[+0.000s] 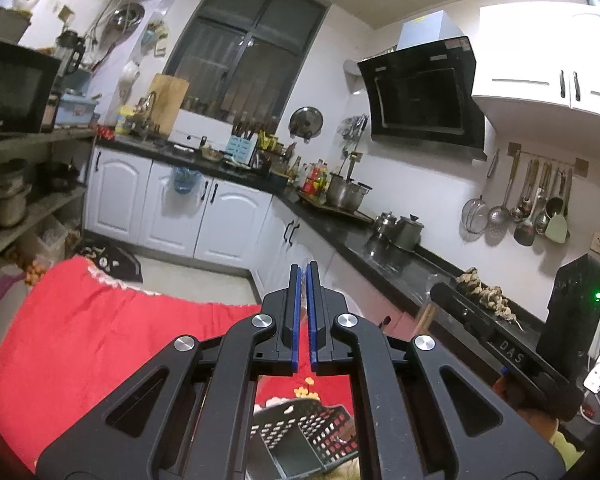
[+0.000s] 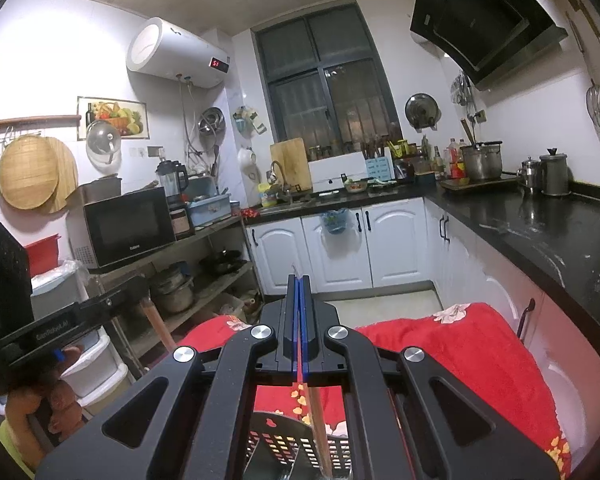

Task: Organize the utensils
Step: 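Lift the held chopsticks with both tools and carry them over the green caddy, then lower the chopsticks into the caddy compartments and open both tools, then withdraw both tools from the caddy back toward the chopstick pile, then close the left tool on a chopstick while the right tool grasps another, then lift the chopsticks with both tools and carry them above the green caddy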

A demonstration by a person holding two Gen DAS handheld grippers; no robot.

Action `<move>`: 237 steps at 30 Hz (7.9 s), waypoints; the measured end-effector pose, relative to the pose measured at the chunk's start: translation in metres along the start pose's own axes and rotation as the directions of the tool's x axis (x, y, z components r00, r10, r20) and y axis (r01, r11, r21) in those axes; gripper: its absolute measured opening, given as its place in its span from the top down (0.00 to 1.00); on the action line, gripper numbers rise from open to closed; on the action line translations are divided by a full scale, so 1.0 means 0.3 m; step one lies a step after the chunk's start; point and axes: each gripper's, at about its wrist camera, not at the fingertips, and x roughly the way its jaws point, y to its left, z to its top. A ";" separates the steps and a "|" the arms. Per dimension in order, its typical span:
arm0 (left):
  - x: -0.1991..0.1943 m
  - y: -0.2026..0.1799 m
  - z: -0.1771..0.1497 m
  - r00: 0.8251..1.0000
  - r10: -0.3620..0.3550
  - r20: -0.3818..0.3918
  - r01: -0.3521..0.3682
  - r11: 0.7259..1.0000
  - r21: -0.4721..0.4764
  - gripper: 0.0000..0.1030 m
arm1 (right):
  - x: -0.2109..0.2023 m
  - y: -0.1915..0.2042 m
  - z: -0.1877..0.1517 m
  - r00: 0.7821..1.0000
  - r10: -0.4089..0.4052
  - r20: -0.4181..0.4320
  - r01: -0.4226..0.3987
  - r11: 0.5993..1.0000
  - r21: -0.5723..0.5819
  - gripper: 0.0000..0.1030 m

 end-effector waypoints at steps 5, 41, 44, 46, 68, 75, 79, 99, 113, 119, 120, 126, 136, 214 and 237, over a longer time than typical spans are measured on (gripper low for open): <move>-0.076 -0.055 0.059 0.999 -0.018 0.029 0.016 0.999 0.046 0.99 | 0.004 -0.002 0.001 1.000 0.004 0.011 -0.004 1.000 0.007 0.99; 0.073 0.053 -0.180 0.991 0.071 -0.115 -0.066 0.997 0.049 0.99 | 0.053 -0.125 -0.198 0.989 -0.086 -0.121 0.099 0.990 0.102 0.67; 0.071 0.060 -0.201 0.987 0.091 -0.130 -0.085 0.995 0.053 0.90 | 0.032 -0.128 -0.204 0.987 -0.096 -0.125 0.108 0.990 0.096 0.65; 0.061 0.062 -0.214 0.985 0.106 -0.137 -0.099 0.993 0.061 0.77 | 0.019 -0.128 -0.209 0.984 -0.115 -0.133 0.127 0.989 0.082 0.58; -0.089 0.067 -0.267 0.969 0.188 -0.159 -0.174 0.980 0.097 0.10 | -0.128 -0.087 -0.260 0.969 -0.148 -0.197 0.149 0.989 -0.011 0.24; -0.139 0.085 -0.312 0.963 0.193 -0.190 -0.179 0.980 0.089 0.10 | -0.164 -0.080 -0.293 0.966 -0.136 -0.221 0.137 0.991 -0.011 0.22; -0.165 0.083 -0.325 0.962 0.197 -0.189 -0.183 0.979 0.091 0.10 | -0.181 -0.066 -0.315 0.964 -0.126 -0.235 0.125 0.992 -0.019 0.21; -0.270 0.067 -0.449 0.949 0.226 -0.222 -0.203 0.972 0.122 0.10 | -0.264 -0.016 -0.435 0.947 -0.129 -0.294 0.105 0.990 -0.096 0.20; -0.305 0.059 -0.548 0.933 0.237 -0.271 -0.209 0.970 0.128 0.10 | -0.300 -0.016 -0.481 0.943 -0.115 -0.311 0.086 0.991 -0.107 0.20; -0.314 0.068 -0.594 0.920 0.243 -0.306 -0.216 0.969 0.121 0.10 | -0.305 -0.014 -0.518 0.935 -0.108 -0.337 0.075 0.991 -0.111 0.20; -0.315 0.073 -0.605 0.918 0.242 -0.315 -0.216 0.970 0.115 0.10 | -0.303 -0.014 -0.527 0.933 -0.107 -0.343 0.072 0.991 -0.112 0.20; -0.312 0.097 -0.667 0.899 0.235 -0.370 -0.215 0.972 0.095 0.10 | -0.299 -0.017 -0.580 0.919 -0.097 -0.382 0.058 0.992 -0.113 0.20; -0.300 0.142 -0.758 0.870 0.199 -0.451 -0.206 0.978 0.034 0.11 | -0.280 -0.006 -0.693 0.881 -0.073 -0.468 0.030 0.995 -0.100 0.26; -0.208 -0.080 -0.462 0.926 -0.075 -0.371 0.088 0.996 0.019 0.98 | -0.377 0.045 -0.291 0.977 0.078 -0.200 -0.084 0.996 -0.019 0.95; -0.118 -0.188 -0.278 0.959 -0.113 -0.259 0.140 0.986 0.090 0.98 | -0.439 0.025 -0.154 0.996 0.049 -0.071 -0.052 0.998 -0.042 0.95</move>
